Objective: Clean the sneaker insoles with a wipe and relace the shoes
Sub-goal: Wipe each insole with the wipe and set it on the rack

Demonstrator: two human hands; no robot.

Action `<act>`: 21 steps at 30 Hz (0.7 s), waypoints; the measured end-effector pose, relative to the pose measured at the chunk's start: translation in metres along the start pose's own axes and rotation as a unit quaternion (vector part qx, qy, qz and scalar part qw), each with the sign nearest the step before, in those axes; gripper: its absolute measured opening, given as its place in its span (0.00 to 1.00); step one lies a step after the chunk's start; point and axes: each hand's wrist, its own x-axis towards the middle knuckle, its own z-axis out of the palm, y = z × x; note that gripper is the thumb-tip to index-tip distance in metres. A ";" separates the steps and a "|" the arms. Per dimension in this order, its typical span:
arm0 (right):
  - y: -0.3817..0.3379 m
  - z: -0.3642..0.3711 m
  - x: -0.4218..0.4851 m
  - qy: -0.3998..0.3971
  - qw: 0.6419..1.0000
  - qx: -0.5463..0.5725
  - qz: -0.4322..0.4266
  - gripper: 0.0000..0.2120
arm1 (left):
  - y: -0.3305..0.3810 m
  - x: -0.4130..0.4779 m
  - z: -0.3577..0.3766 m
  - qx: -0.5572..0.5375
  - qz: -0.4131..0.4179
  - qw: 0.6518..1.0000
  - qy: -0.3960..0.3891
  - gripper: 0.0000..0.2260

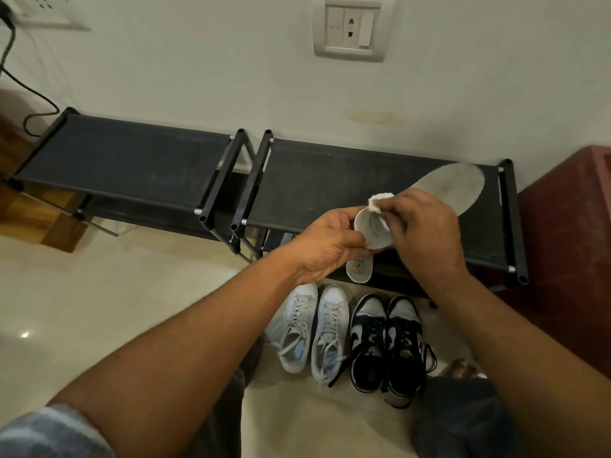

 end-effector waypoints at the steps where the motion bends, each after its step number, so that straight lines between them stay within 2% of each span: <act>1: -0.004 0.001 -0.001 -0.003 1.000 0.001 -0.009 0.10 | 0.000 0.000 0.000 -0.003 0.001 1.000 0.001 0.20; 4: -0.021 0.008 -0.013 -0.050 0.992 0.001 -0.118 0.09 | -0.002 -0.004 -0.003 0.000 0.011 1.000 0.013 0.20; 5: -0.016 0.007 -0.011 -0.048 0.993 0.000 -0.108 0.09 | -0.002 -0.004 -0.002 0.001 0.013 1.000 0.016 0.20; 8: 0.003 -0.001 0.000 0.005 1.000 -0.003 0.009 0.09 | 0.003 -0.001 0.000 0.004 0.009 1.000 0.013 0.23; 9: 0.001 -0.001 0.000 0.005 1.000 -0.004 0.004 0.10 | 0.004 -0.001 0.000 0.001 0.011 1.000 0.022 0.24; 12: -0.020 0.006 -0.012 -0.047 0.992 -0.023 -0.112 0.11 | 0.003 -0.001 -0.003 -0.034 0.018 0.997 0.061 0.25; 13: -0.017 0.005 -0.011 -0.048 0.992 -0.021 -0.110 0.11 | 0.002 0.000 -0.003 -0.039 0.018 0.997 0.071 0.25; 16: 0.008 -0.003 0.001 0.010 1.000 -0.016 0.009 0.10 | 0.006 0.003 -0.004 -0.037 0.009 0.994 0.099 0.25; 17: 0.010 -0.003 0.001 0.017 0.999 -0.013 0.024 0.10 | 0.008 0.003 -0.004 -0.041 0.005 0.993 0.107 0.25; 21: -0.010 0.006 -0.010 -0.030 0.996 -0.003 -0.081 0.09 | 0.005 0.001 -0.005 -0.046 -0.007 0.990 0.134 0.23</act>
